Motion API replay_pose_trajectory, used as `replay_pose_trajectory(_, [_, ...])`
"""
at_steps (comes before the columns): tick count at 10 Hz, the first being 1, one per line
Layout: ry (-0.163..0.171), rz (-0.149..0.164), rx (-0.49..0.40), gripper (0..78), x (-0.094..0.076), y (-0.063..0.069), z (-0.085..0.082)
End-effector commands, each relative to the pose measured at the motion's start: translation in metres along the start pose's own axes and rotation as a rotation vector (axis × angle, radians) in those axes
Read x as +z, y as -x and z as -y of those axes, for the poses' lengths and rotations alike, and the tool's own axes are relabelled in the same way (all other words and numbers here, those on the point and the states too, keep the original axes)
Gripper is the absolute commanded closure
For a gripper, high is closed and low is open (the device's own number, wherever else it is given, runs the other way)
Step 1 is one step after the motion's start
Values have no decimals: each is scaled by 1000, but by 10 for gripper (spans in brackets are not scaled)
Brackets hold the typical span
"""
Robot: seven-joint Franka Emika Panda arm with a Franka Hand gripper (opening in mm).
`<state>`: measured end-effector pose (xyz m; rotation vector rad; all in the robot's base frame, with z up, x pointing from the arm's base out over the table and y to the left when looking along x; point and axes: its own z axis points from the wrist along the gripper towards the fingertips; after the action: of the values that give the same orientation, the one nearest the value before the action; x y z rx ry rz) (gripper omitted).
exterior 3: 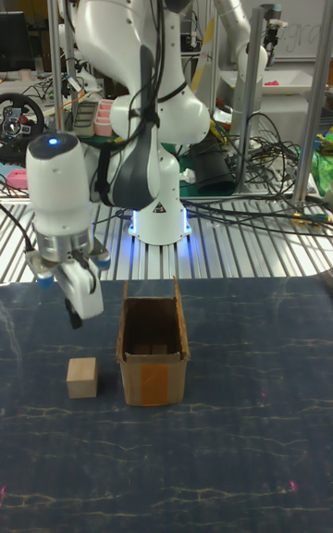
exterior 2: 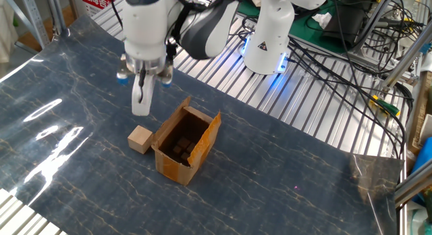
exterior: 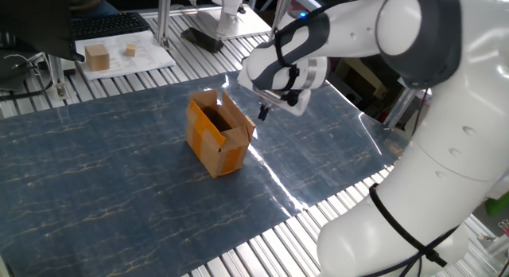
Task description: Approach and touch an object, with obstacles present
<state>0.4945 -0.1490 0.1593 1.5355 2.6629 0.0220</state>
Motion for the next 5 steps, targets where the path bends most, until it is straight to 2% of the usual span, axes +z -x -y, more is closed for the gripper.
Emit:
replay_pose_trajectory(1, [6, -4, -399, 776, -59, 6, 22])
replay_pose_trajectory(3, [9, -4, -413, 776, -65, 1, 24])
replay_pose_trajectory(5, [8, -4, -463, 776, -67, -1, 25])
